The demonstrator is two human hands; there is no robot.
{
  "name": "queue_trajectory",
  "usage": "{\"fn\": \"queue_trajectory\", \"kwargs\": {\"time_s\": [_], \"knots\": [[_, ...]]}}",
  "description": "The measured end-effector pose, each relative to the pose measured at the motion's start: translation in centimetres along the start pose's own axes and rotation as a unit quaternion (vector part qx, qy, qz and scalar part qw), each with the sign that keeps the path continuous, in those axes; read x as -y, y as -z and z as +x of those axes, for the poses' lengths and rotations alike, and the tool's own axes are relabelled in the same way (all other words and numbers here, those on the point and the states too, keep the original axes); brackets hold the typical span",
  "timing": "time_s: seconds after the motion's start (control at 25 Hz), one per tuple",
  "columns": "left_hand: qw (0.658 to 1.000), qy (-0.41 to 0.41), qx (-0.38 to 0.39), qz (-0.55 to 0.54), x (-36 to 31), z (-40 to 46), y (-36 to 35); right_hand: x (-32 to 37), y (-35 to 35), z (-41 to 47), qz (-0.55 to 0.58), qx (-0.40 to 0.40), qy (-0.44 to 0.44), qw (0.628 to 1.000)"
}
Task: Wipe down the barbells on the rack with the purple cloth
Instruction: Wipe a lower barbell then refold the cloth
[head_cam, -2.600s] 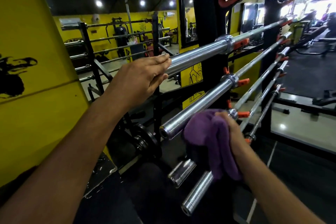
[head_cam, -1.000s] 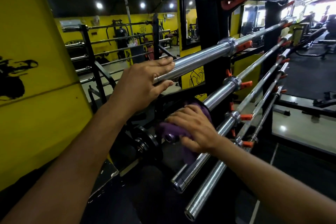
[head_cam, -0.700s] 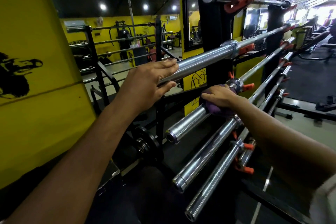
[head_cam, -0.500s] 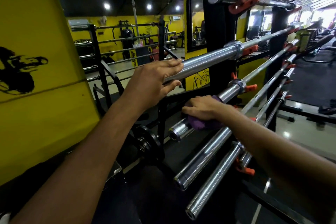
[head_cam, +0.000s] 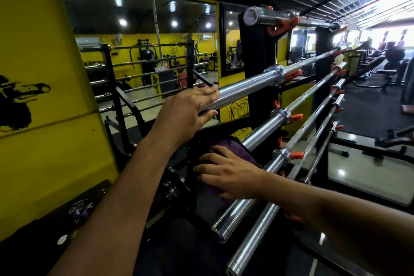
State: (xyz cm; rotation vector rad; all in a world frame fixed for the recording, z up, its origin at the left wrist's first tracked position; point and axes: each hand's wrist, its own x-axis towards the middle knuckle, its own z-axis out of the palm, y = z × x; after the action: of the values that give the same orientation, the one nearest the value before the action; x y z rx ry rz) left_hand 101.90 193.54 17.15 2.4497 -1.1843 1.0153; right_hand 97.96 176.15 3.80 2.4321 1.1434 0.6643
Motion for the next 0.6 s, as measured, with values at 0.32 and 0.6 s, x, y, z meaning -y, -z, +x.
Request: {"fn": "queue_trajectory", "kwargs": {"time_s": [0.32,0.6], "knots": [[0.999,0.003,0.044,-0.023,0.0,0.4,0.6,-1.0,6.6,-4.9,-0.018,0.050,0.043,0.998],[0.987,0.061,-0.056,-0.140,-10.7,-1.8,-2.4,-5.7,10.2,-23.0,0.243,-0.104,-0.302,0.916]]}}
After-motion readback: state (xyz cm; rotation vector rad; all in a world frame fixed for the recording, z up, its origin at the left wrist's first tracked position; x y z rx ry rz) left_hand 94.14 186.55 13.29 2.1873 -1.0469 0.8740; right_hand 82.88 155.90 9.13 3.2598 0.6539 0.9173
